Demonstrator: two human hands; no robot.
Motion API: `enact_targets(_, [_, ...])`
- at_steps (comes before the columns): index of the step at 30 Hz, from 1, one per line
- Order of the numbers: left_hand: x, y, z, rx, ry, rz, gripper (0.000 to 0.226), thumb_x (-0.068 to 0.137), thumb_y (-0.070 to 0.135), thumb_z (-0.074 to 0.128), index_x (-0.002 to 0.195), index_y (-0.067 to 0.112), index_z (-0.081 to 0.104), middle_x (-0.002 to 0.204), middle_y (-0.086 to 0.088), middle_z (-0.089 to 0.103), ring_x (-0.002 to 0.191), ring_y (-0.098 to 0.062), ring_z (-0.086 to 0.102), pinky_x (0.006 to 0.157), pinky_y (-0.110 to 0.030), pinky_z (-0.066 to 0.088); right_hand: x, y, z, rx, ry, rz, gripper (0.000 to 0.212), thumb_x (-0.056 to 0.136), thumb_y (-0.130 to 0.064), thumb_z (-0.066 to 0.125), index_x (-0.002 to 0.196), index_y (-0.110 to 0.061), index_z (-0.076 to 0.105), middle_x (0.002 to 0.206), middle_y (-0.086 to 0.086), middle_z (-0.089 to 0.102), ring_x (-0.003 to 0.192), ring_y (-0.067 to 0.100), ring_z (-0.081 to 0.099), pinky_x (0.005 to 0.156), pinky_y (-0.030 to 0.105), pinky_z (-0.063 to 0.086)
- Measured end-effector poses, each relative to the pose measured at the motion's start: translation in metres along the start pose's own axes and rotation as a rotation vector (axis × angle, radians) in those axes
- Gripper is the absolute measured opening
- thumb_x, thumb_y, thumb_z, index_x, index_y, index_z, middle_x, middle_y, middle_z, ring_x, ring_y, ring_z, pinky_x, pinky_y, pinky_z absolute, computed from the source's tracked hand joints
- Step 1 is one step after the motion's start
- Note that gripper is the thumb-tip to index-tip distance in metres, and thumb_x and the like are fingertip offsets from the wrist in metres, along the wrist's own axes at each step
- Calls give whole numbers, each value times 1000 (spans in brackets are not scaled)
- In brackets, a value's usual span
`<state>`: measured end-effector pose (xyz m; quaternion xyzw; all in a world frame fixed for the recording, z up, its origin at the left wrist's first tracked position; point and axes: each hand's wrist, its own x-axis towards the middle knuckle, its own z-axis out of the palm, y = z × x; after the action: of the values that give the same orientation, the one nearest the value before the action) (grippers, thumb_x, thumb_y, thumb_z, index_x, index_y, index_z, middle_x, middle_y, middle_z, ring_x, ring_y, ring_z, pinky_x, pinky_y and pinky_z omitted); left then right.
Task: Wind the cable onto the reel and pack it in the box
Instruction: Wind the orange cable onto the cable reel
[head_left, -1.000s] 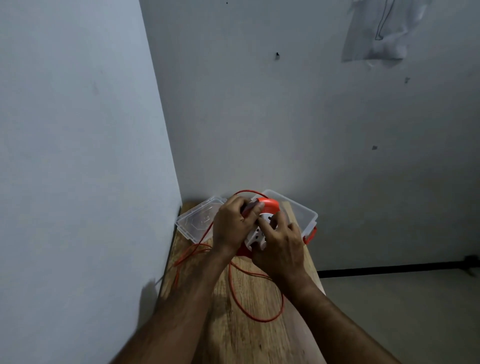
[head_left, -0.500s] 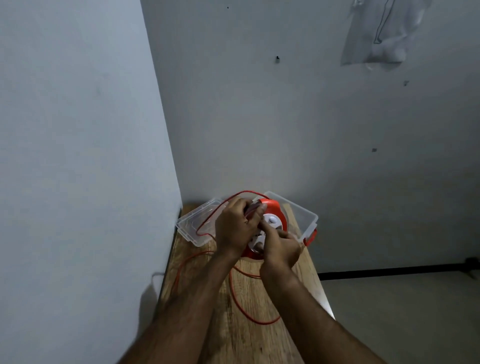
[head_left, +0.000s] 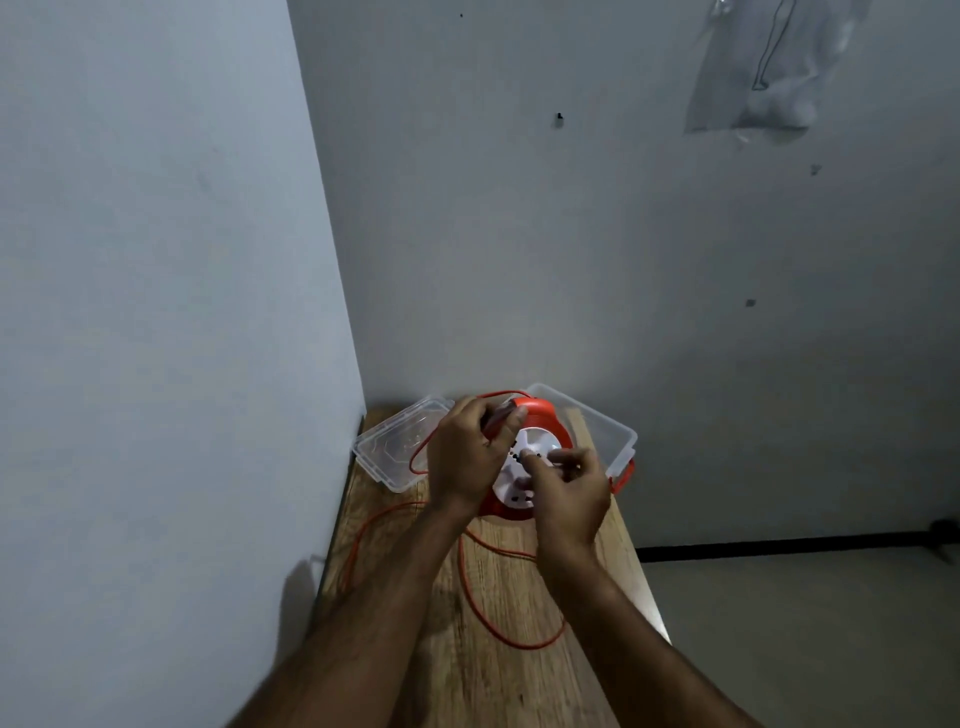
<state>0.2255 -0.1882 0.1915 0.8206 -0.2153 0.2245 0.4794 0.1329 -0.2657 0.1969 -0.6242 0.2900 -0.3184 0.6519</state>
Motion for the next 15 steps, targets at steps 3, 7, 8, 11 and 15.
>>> enact_targets(3, [4, -3, -2, -6, 1, -8, 33, 93, 52, 66, 99, 21, 72, 93, 8, 71, 83, -5, 62, 67, -9, 41, 13, 19, -16, -559, -166, -827, 14, 86, -8, 64, 98, -15, 69, 101, 4, 67, 96, 19, 65, 81, 31, 55])
enact_targets(7, [6, -2, -4, -20, -10, 6, 32, 92, 49, 67, 97, 18, 72, 91, 7, 70, 80, -3, 60, 67, -5, 37, 28, 36, -29, -1032, -394, -1182, 45, 87, -10, 37, 116, -24, 69, 136, 13, 50, 131, 37, 50, 102, 53, 41])
enact_targets(8, [7, -1, -3, -23, -17, 6, 32, 92, 50, 68, 96, 19, 72, 90, 8, 70, 80, -3, 61, 66, -5, 37, 31, 37, -32, -1077, -430, -1161, 45, 89, -13, 38, 121, -27, 67, 141, 13, 46, 133, 40, 47, 104, 54, 39])
enact_targets(11, [6, -2, 0, -9, -38, 14, 33, 92, 52, 68, 97, 20, 72, 90, 9, 69, 81, -3, 60, 67, -6, 38, 37, 35, -33, -1122, -443, -1145, 34, 93, -28, 50, 123, -31, 66, 141, 14, 49, 132, 39, 49, 105, 57, 40])
enact_targets(15, [5, -2, 1, -10, -52, 37, 35, 92, 52, 68, 101, 19, 73, 94, 9, 70, 83, -1, 60, 69, -4, 38, 36, 29, -31, -1078, -340, -1260, 27, 87, -36, 69, 113, -28, 73, 130, 13, 55, 122, 31, 56, 100, 54, 40])
